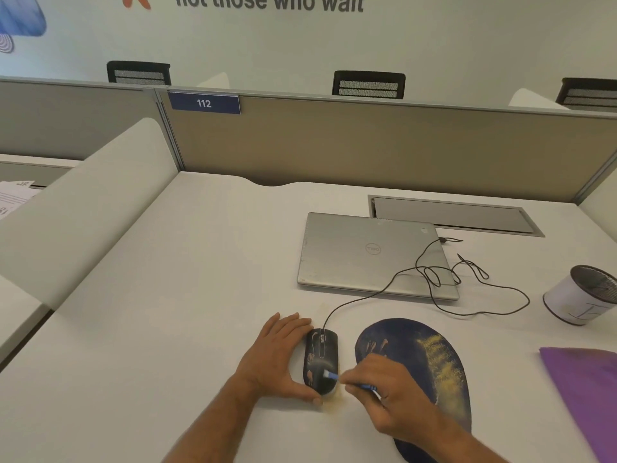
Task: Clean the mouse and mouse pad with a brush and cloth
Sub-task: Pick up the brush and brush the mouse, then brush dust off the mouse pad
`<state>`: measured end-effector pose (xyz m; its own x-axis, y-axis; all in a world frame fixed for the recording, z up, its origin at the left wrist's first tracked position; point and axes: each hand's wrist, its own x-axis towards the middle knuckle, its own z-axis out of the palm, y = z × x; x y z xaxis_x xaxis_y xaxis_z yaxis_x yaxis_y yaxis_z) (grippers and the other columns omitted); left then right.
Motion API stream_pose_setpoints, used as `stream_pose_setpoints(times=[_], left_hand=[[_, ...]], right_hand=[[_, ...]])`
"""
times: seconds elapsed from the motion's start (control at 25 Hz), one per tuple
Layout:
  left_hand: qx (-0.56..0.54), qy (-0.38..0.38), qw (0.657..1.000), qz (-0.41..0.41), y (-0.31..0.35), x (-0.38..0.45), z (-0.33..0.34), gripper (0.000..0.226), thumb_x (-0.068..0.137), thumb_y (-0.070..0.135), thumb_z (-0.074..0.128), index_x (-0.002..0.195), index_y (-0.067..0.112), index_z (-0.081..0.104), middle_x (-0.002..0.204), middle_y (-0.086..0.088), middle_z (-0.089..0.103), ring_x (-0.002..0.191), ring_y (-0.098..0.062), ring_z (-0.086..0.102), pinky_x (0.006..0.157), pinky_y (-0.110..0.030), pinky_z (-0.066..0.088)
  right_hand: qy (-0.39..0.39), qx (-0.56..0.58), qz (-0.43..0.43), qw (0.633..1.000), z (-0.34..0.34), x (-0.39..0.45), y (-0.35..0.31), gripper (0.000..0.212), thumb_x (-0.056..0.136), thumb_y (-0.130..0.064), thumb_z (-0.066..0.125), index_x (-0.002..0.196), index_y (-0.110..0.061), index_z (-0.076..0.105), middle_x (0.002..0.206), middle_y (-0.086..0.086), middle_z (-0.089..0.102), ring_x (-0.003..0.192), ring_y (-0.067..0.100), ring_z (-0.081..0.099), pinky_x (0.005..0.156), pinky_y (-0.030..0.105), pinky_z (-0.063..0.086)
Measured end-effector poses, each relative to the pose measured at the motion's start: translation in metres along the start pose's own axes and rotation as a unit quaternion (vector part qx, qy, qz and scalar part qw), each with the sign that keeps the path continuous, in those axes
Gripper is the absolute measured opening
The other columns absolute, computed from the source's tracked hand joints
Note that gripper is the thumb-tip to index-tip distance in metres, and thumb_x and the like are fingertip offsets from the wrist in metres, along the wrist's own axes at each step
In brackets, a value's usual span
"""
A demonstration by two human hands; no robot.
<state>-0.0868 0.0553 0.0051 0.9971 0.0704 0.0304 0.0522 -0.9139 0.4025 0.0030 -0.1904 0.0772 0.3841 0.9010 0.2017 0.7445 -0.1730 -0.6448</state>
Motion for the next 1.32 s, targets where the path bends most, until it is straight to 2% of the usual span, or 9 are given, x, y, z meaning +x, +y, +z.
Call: stream_pose_setpoints(times=[0.16, 0.28, 0.4, 0.6, 0.8, 0.96, 1.12, 1.24, 1.32], left_hand=[[-0.005, 0.007, 1.0, 0.004, 0.0, 0.0, 0.0, 0.125, 0.054, 0.1, 0.056, 0.153, 0.026, 0.035, 0.159, 0.011, 0.032, 0.151, -0.007, 0.016, 0.124, -0.047, 0.01], [-0.006, 0.007, 1.0, 0.005, 0.0, 0.0, 0.0, 0.126, 0.054, 0.1, 0.056, 0.153, 0.025, 0.035, 0.159, 0.01, 0.032, 0.151, -0.009, 0.017, 0.124, -0.048, 0.01], [-0.002, 0.01, 1.0, 0.015, -0.001, 0.0, 0.001, 0.13, 0.051, 0.101, 0.055, 0.153, 0.023, 0.035, 0.159, 0.009, 0.033, 0.151, -0.01, 0.018, 0.125, -0.047, 0.009], [-0.01, -0.01, 1.0, 0.007, -0.003, -0.001, 0.001, 0.135, 0.049, 0.103, 0.052, 0.156, 0.025, 0.026, 0.163, 0.008, 0.025, 0.152, -0.01, 0.013, 0.126, -0.043, 0.004], [-0.09, 0.025, 0.993, -0.068, 0.009, 0.004, 0.001, 0.12, 0.066, 0.1, 0.04, 0.157, 0.025, 0.022, 0.159, 0.018, 0.014, 0.152, -0.007, 0.011, 0.125, -0.036, 0.001], [0.001, 0.05, 0.994, -0.098, 0.053, 0.022, -0.002, 0.107, 0.079, 0.094, 0.027, 0.16, 0.025, 0.013, 0.162, 0.015, 0.005, 0.153, -0.01, 0.001, 0.121, -0.033, -0.01], [0.083, 0.02, 0.994, -0.069, 0.108, 0.049, 0.01, 0.095, 0.088, 0.083, 0.024, 0.161, 0.024, 0.008, 0.168, 0.003, 0.0, 0.154, -0.017, -0.007, 0.12, -0.038, -0.016], [0.088, -0.018, 0.994, -0.056, 0.14, 0.066, 0.024, 0.1, 0.083, 0.084, 0.009, 0.16, 0.022, 0.006, 0.168, 0.0, -0.001, 0.154, -0.02, -0.008, 0.118, -0.04, -0.017], [0.108, -0.044, 0.992, -0.055, 0.154, 0.078, 0.032, 0.098, 0.083, 0.082, 0.006, 0.16, 0.021, 0.002, 0.168, -0.001, -0.004, 0.154, -0.022, -0.009, 0.118, -0.043, -0.016]], right_hand=[[-0.073, -0.038, -0.023, 0.996, 0.012, -0.007, 0.003, 0.019, 0.087, -0.029, 0.061, 0.104, -0.028, 0.068, 0.092, -0.013, 0.069, 0.082, 0.001, 0.054, 0.075, 0.002, 0.034], [-0.044, -0.021, -0.016, 0.999, 0.015, -0.007, 0.006, 0.019, 0.086, -0.029, 0.062, 0.104, -0.029, 0.068, 0.092, -0.014, 0.07, 0.08, -0.005, 0.051, 0.075, 0.0, 0.035], [-0.068, -0.008, -0.004, 0.998, 0.018, -0.008, 0.005, 0.023, 0.088, -0.033, 0.059, 0.11, -0.03, 0.068, 0.1, -0.015, 0.07, 0.083, -0.009, 0.05, 0.078, 0.003, 0.037], [0.079, 0.051, 0.048, 0.994, 0.007, -0.018, 0.004, 0.018, 0.085, -0.033, 0.062, 0.102, -0.031, 0.069, 0.086, -0.037, 0.061, 0.081, 0.001, 0.061, 0.067, 0.009, 0.047], [0.199, 0.078, 0.114, 0.97, -0.016, -0.033, 0.018, 0.015, 0.084, -0.031, 0.065, 0.097, -0.028, 0.073, 0.093, -0.023, 0.07, 0.085, 0.003, 0.066, 0.068, 0.013, 0.054], [0.25, 0.081, 0.175, 0.949, -0.037, -0.046, 0.037, 0.024, 0.083, -0.01, 0.069, 0.094, -0.031, 0.07, 0.097, -0.025, 0.068, 0.088, 0.001, 0.066, 0.07, 0.013, 0.055], [0.29, 0.099, 0.23, 0.924, -0.057, -0.056, 0.057, 0.023, 0.084, -0.008, 0.067, 0.094, -0.029, 0.069, 0.093, -0.027, 0.068, 0.086, 0.001, 0.066, 0.067, 0.011, 0.054], [0.3, 0.096, 0.238, 0.919, -0.07, -0.066, 0.071, 0.02, 0.085, -0.007, 0.066, 0.095, -0.024, 0.071, 0.086, -0.016, 0.072, 0.087, 0.003, 0.067, 0.066, 0.015, 0.056], [0.304, 0.088, 0.245, 0.916, -0.077, -0.072, 0.08, 0.018, 0.085, -0.007, 0.066, 0.095, -0.022, 0.07, 0.086, -0.013, 0.071, 0.084, 0.005, 0.067, 0.061, 0.014, 0.056]])
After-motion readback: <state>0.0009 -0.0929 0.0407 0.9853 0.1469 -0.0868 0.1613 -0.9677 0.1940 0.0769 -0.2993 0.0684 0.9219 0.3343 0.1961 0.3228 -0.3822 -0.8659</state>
